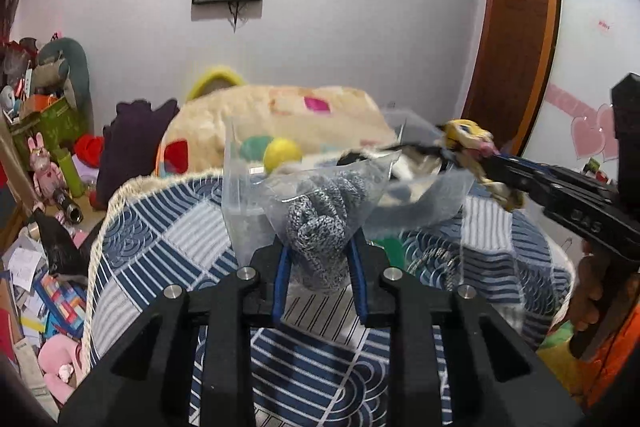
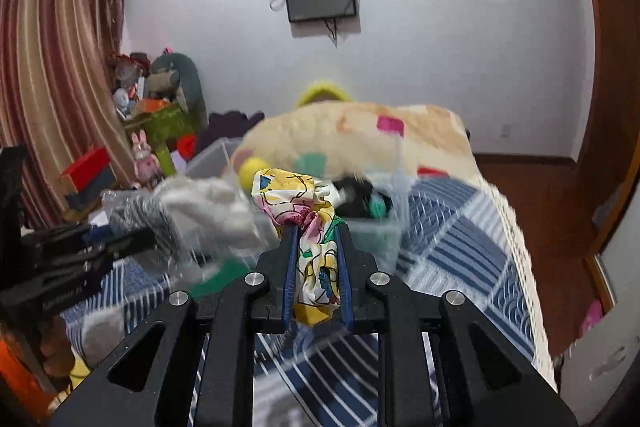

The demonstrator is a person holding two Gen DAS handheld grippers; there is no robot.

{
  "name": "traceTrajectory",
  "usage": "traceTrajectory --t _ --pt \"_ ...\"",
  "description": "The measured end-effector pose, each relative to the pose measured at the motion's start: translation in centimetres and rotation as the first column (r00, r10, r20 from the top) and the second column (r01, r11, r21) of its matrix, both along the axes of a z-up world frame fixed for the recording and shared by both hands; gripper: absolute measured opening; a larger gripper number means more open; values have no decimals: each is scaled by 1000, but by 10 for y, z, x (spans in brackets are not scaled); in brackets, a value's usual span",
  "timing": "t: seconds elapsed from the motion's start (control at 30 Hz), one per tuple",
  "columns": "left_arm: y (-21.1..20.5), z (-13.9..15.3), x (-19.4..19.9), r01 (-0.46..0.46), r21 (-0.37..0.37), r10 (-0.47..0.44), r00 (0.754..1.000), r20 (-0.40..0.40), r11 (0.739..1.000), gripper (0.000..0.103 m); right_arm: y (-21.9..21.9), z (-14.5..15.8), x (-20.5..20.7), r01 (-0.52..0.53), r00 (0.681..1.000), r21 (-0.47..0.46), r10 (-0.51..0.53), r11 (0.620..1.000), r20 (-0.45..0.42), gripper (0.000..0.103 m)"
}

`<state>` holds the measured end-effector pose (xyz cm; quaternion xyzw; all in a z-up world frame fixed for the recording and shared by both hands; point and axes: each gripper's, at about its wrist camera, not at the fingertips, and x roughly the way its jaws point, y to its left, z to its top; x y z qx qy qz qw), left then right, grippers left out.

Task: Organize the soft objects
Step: 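Grasp the floral cloth with the right tool while the left tool grasps the grey glove, then lower the glove and floral cloth into the clear box and open both tools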

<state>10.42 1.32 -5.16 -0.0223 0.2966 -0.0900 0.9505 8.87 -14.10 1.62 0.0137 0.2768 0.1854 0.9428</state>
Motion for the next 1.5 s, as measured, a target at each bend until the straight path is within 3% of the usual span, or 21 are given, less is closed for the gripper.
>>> traceTrajectory --t 0.3,0.53,0.7,0.83,1.13,1.27,1.37,1.5 --pt "4 43 4 -34 0 33 993 117 999 26 30 25 22 -60 995 26 57 998 80 16" --pt "19 53 29 -122 25 117 981 152 992 26 53 18 43 -89 994 -9 90 996 59 16" --pt "36 39 58 -174 7 172 981 94 985 26 68 2 55 -102 995 -63 103 993 11 16" --pt "42 25 79 -157 -18 158 987 23 987 26 74 -10 69 -110 993 -77 107 991 -41 16" --pt "14 10 98 -85 91 85 996 4 992 26 86 -34 85 -150 979 -103 133 983 -156 16" --pt "12 2 103 -68 87 71 997 -34 994 27 82 -31 84 -153 976 -88 136 984 -172 21" --pt "14 3 101 -55 59 58 998 -37 997 27 81 -28 82 -157 976 -100 140 982 -166 30" --pt "13 8 94 -34 44 36 998 -45 998 29 80 -19 73 -159 980 -100 144 982 -140 31"
